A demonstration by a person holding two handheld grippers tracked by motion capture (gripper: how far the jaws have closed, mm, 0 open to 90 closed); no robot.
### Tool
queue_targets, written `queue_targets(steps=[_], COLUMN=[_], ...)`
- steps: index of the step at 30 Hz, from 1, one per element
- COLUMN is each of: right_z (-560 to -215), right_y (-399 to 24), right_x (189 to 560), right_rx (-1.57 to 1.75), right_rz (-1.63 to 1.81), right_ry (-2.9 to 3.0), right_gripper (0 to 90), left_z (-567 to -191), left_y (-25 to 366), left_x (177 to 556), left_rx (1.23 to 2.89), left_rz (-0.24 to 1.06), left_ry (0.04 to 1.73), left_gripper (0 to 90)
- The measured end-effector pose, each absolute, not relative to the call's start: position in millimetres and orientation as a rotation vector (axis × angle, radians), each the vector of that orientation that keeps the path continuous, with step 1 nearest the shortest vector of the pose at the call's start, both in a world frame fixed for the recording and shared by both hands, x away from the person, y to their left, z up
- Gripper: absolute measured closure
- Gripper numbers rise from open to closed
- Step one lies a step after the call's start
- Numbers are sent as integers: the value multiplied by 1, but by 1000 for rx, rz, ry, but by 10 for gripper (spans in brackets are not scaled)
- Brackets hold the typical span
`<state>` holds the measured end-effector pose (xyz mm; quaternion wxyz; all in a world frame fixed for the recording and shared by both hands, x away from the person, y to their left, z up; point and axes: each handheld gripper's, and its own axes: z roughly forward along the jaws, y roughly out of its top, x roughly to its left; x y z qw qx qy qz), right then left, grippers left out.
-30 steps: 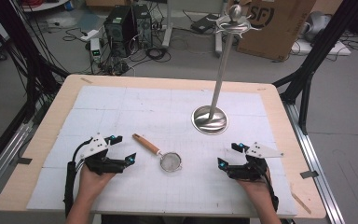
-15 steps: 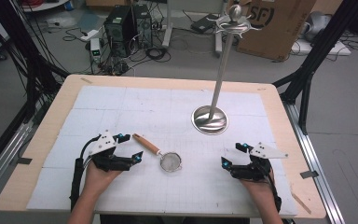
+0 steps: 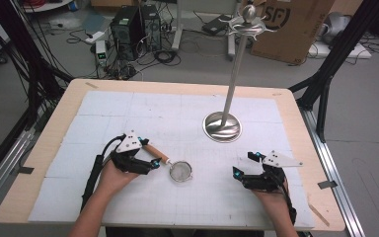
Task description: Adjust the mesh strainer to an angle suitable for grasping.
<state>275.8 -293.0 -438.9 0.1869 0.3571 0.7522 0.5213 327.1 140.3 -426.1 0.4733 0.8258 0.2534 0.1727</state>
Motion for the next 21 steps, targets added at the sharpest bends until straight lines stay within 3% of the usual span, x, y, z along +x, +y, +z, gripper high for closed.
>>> queue_targets(steps=[11, 21], right_z=[-440, -441], right_y=[-291, -291], right_x=[277, 277], right_rx=[1020, 1023], right_rz=[1459, 1463], right_ry=[2137, 2139], right_gripper=[148, 149], left_z=[-431, -439], left_y=[127, 120], left_x=[351, 366], left_rx=[2182, 2289], left_rz=[363, 216], left_ry=[565, 542], left_gripper=[195, 184])
